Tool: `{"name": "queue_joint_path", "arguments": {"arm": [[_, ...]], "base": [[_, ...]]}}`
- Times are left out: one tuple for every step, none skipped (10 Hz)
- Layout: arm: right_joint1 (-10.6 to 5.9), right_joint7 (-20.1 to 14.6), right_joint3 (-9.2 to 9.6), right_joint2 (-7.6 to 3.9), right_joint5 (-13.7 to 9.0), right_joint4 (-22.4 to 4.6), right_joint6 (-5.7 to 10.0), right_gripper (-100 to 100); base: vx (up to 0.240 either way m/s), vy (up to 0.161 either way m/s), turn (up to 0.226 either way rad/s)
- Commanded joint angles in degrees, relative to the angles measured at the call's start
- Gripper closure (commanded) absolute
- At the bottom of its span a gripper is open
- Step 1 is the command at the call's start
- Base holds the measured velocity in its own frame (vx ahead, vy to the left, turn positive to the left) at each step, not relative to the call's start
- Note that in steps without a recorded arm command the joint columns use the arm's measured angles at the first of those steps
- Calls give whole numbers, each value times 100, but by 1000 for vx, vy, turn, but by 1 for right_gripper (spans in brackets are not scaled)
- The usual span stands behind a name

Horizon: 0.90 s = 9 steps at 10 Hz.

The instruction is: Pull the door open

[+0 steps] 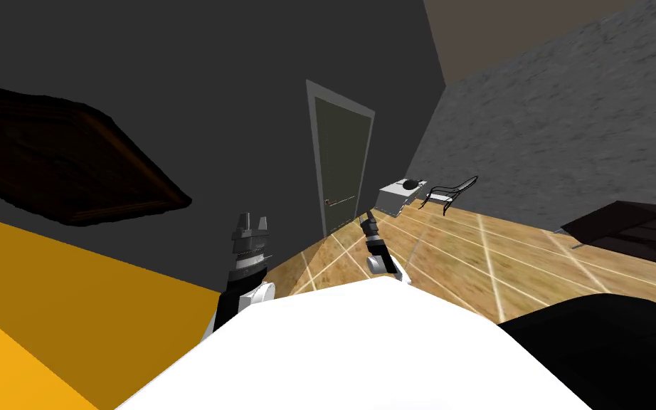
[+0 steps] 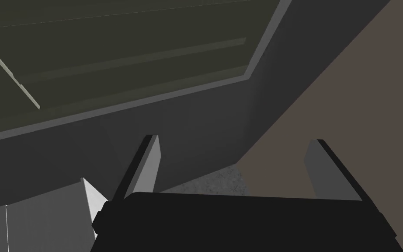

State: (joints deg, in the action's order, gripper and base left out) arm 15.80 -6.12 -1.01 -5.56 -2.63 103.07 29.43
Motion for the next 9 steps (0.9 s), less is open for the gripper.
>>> {"name": "queue_joint_path", "arguments": {"arm": [[-95, 37, -22, -15, -44, -231, 36, -100], [-142, 55, -36, -31, -73, -380, 74, -100], [-188, 72, -50, -46, -102, -528, 111, -100], [-235, 90, -64, -61, -131, -677, 149, -100], [-283, 107, -78, -75, -161, -829, 188, -100], [-331, 125, -92, -89, -190, -982, 226, -100], [-379, 143, -106, -102, -220, -1135, 265, -100], [-427, 161, -121, -115, -250, -1288, 304, -100], [-475, 179, -135, -129, -280, -1441, 343, -100]], "base": [[87, -58, 186], [81, -57, 176], [82, -61, 165], [90, -64, 141], [91, -60, 188], [78, -57, 200], [57, -72, 169], [67, -70, 183], [81, -58, 172]]}}
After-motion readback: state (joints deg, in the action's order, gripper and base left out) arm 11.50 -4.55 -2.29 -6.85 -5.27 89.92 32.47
